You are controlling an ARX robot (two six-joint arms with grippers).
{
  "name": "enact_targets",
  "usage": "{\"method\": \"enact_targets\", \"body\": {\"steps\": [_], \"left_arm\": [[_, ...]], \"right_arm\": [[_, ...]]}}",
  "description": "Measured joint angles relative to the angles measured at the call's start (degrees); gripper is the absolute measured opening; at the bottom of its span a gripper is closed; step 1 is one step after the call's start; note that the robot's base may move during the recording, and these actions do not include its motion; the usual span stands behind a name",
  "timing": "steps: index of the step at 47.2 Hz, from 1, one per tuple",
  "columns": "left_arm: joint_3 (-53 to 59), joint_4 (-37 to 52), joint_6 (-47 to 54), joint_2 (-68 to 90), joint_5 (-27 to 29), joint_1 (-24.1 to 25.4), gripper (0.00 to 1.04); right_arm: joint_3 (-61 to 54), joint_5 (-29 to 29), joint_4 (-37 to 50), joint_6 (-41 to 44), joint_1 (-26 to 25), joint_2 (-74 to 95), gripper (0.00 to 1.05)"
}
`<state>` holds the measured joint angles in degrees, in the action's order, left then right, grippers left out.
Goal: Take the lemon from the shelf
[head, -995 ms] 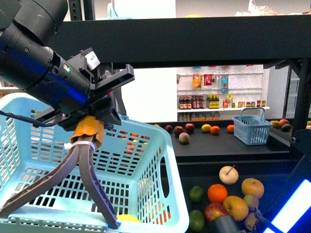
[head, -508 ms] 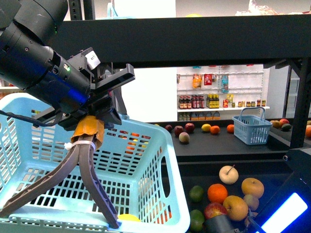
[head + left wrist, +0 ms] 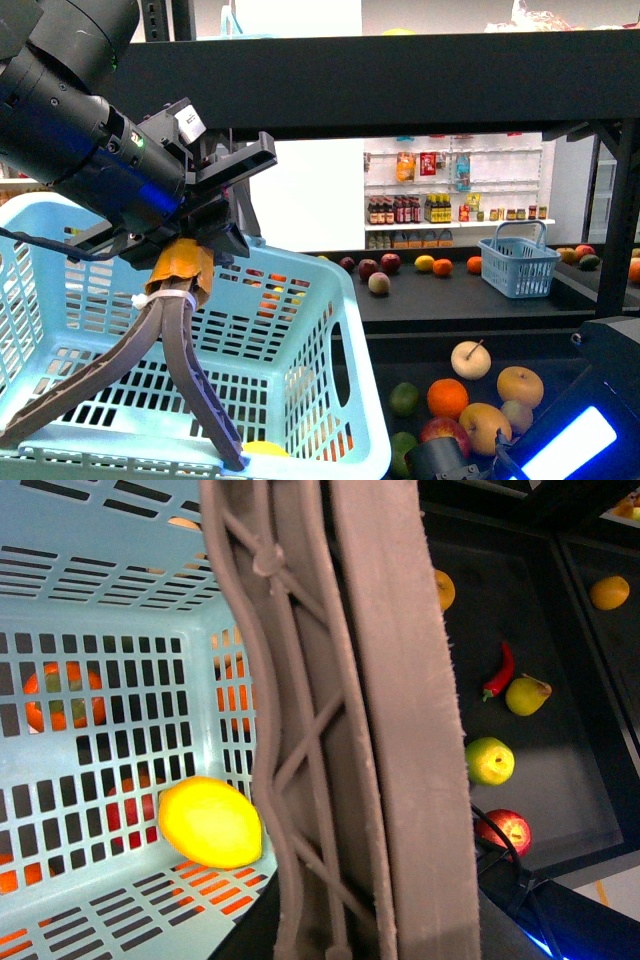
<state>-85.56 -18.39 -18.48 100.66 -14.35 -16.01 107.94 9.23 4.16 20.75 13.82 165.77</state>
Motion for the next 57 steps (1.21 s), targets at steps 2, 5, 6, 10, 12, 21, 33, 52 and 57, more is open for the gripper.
{"method": "enact_targets", "body": {"steps": [2, 5, 6, 10, 12, 21, 33, 52, 57], "left_arm": [[-0.02, 0.00, 0.00, 0.00, 0.00, 0.00, 0.16], [-0.02, 0.00, 0.00, 0.00, 0.00, 0.00, 0.16], [-0.02, 0.00, 0.00, 0.00, 0.00, 0.00, 0.16], [0.00, 0.00, 0.00, 0.02, 0.00, 0.00, 0.16], [-0.02, 0.00, 0.00, 0.00, 0.02, 0.00, 0.16], [0.00, 0.00, 0.02, 0.00, 0.02, 0.00, 0.16], [0.00, 0.00, 0.00, 0.00, 0.00, 0.00, 0.16], [0.00, 0.00, 0.00, 0.02, -0.02, 0.00, 0.16], [0.00, 0.00, 0.00, 0.00, -0.04, 0.00, 0.16]], "right_arm": [[-0.04, -0.20, 0.20, 0.04, 0.07, 0.00, 0.61], [-0.35, -0.57, 0.37, 0.02, 0.04, -0.09, 0.56], [-0.46, -0.70, 0.44, 0.04, 0.04, -0.15, 0.55], [-1.51, -1.11, 0.81, 0.02, -0.09, -0.83, 0.55], [-2.38, -1.29, 1.01, 0.00, -0.20, -1.38, 0.55], [-10.58, -1.51, 3.78, -0.37, -2.40, -10.01, 0.55], [-19.93, 0.94, 5.99, -1.18, -9.14, -27.30, 0.55], [-18.43, 6.19, -2.14, -6.12, -12.94, -51.87, 0.55], [-16.48, 7.17, -4.90, -7.58, -10.08, -56.39, 0.55]]}}
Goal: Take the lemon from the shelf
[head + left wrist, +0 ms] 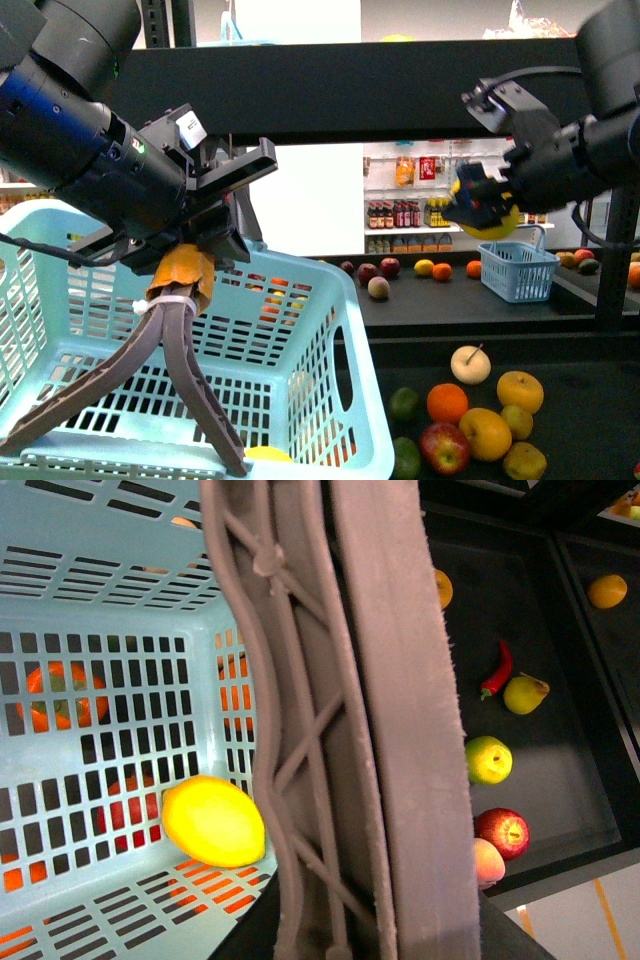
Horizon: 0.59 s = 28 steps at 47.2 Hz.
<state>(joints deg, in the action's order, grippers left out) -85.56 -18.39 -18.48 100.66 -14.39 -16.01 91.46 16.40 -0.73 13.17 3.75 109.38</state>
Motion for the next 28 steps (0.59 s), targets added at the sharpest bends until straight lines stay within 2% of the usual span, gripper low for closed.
{"method": "enact_targets", "body": {"steps": [14, 28], "left_arm": [[-0.02, 0.00, 0.00, 0.00, 0.07, 0.00, 0.16], [-0.02, 0.00, -0.02, 0.00, 0.02, 0.00, 0.16]], "right_arm": [[0.04, 2.56, -6.32, -2.73, 11.67, -3.78, 0.55], [-0.74, 2.03, -7.58, -4.44, 19.02, -0.44, 0.55]]}}
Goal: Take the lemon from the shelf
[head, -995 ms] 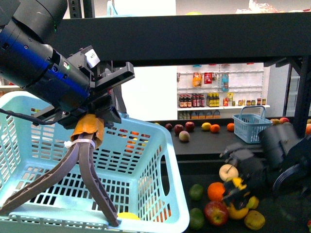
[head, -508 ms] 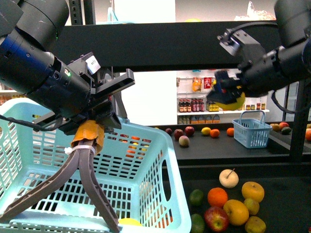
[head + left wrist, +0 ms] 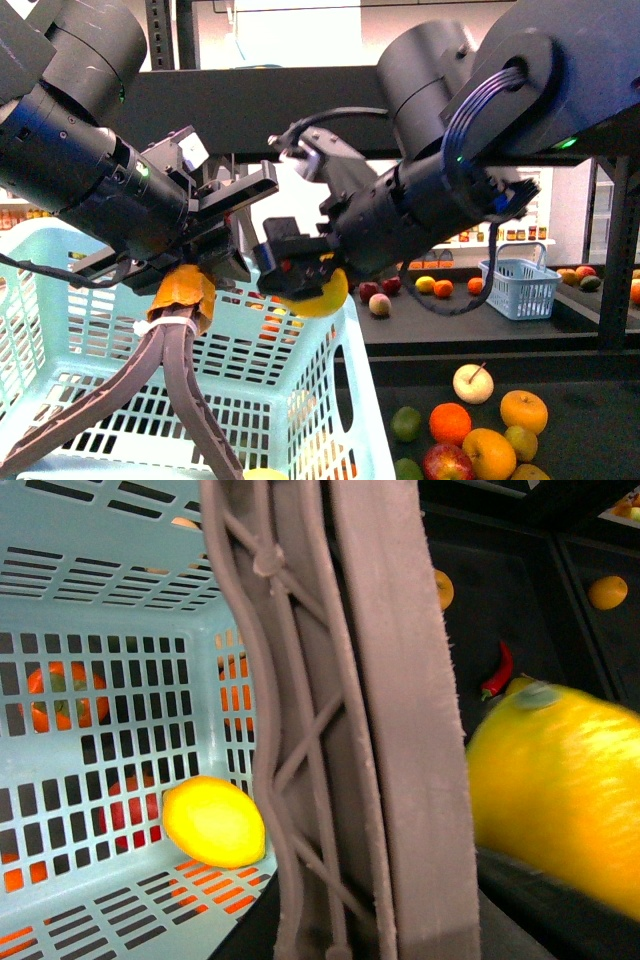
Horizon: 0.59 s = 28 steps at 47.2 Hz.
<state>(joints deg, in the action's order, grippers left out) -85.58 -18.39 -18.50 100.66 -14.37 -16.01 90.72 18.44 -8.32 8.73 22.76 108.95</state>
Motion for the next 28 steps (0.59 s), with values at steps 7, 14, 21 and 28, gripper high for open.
{"method": "enact_targets", "body": {"steps": [7, 14, 21, 28], "left_arm": [[0.00, 0.00, 0.02, 0.00, 0.02, 0.00, 0.16], [0.00, 0.00, 0.02, 0.00, 0.07, 0.00, 0.16], [0.00, 0.00, 0.02, 0.00, 0.00, 0.00, 0.16], [0.02, 0.00, 0.04, 0.02, 0.02, 0.00, 0.16]], "right_arm": [[1.05, -1.77, -0.83, -0.24, 1.75, 3.43, 0.55], [1.09, -3.69, -0.83, -0.22, 2.47, 5.09, 0.55], [1.16, -4.00, -0.26, -0.02, 2.82, 5.62, 0.76], [1.86, -4.26, 0.31, -0.07, 2.71, 5.62, 0.96]]}}
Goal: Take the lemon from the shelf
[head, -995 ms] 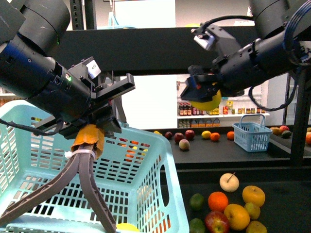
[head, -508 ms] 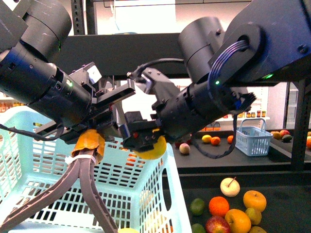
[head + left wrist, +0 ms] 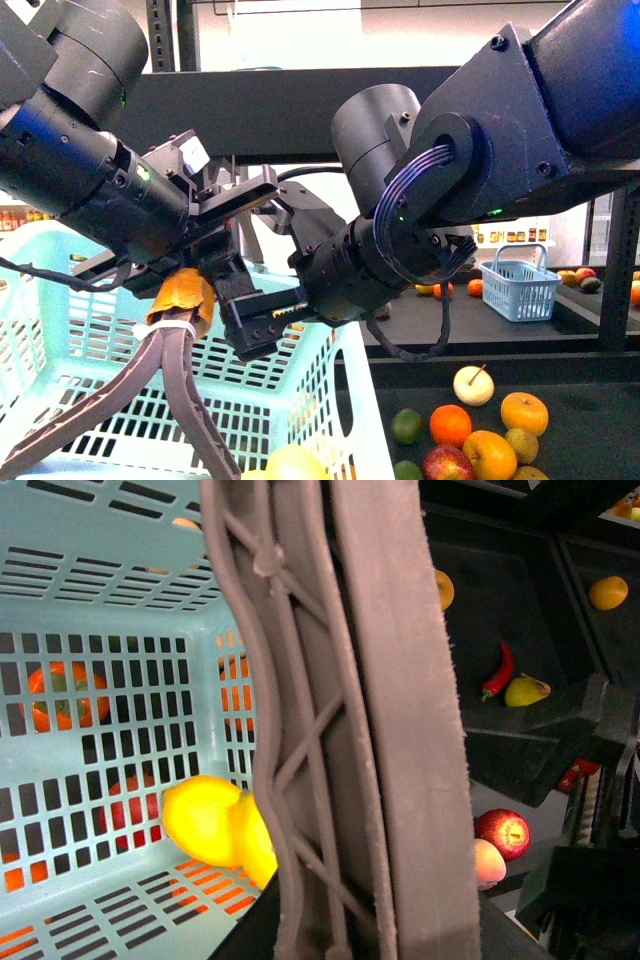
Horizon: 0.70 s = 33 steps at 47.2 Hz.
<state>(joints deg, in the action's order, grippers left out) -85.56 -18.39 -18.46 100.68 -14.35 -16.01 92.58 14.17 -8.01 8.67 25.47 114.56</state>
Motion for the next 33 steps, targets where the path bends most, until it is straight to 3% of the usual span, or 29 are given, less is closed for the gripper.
{"method": "enact_targets", "body": {"steps": [11, 16, 22, 33], "left_arm": [[-0.02, 0.00, 0.07, 0.00, 0.09, 0.00, 0.16], [-0.02, 0.00, 0.02, 0.00, 0.17, 0.02, 0.16], [-0.02, 0.00, 0.04, 0.00, 0.15, 0.00, 0.16], [-0.02, 0.00, 0.04, 0.00, 0.11, 0.00, 0.16]], "right_arm": [[-0.61, -3.65, 2.73, 0.20, -2.80, -1.07, 0.97], [-3.80, -10.45, 6.71, 0.39, -7.80, -5.79, 0.97], [-8.76, -14.01, 11.63, 0.81, -12.24, -11.96, 0.97], [-24.02, -11.19, 20.35, -1.86, -19.26, -28.39, 0.97]]}}
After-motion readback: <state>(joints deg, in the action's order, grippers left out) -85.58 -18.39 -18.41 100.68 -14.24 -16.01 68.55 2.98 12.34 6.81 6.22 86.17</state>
